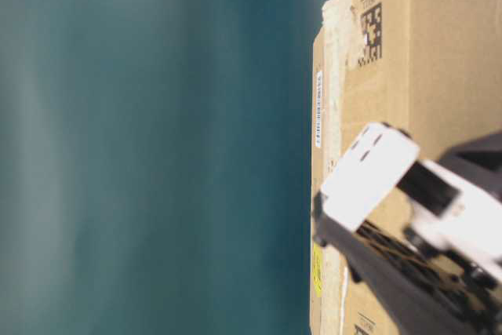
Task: Apply tape along the seams of the closed cardboard box to seal it securely.
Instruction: 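Peel the tape strip off the roll and carry it to the box seam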
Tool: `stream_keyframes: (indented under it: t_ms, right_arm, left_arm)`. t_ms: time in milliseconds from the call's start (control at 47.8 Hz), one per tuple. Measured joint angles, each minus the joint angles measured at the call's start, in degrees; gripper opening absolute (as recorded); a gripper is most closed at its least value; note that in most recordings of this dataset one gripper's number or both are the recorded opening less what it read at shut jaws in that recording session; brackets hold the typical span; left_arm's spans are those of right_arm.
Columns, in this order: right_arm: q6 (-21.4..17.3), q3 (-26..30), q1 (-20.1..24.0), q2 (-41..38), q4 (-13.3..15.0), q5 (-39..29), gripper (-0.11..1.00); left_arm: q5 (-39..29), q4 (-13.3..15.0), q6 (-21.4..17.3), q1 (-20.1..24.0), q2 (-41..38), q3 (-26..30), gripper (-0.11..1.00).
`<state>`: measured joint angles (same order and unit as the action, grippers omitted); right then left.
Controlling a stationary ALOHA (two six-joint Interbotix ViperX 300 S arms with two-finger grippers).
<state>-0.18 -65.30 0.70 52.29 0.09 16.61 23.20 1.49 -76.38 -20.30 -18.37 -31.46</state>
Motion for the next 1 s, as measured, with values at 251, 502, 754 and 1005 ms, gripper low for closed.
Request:
stream_keyframes:
  t_ms: [251, 502, 754, 1005]
  right_arm:
    - [0.0, 0.0, -0.1, 0.0, 0.0, -0.2, 0.00]
    - [0.1, 0.0, 0.0, -0.1, 0.0, -0.4, 0.00]
    - [0.1, 0.0, 0.0, 0.2, 0.0, -1.8, 0.00]
    - [0.1, 0.0, 0.0, 1.2, 0.0, -2.6, 0.00]
  left_arm:
    - [-0.2, 0.0, -0.1, 0.0, 0.1, 0.1, 0.00]
    - [-0.4, -0.1, -3.1, 0.1, 2.8, -1.8, 0.00]
    - [-1.2, -0.1, -8.6, 1.5, 11.8, -5.4, 0.00]
    - [-1.2, 0.0, -14.2, 4.7, 21.0, -9.9, 0.00]
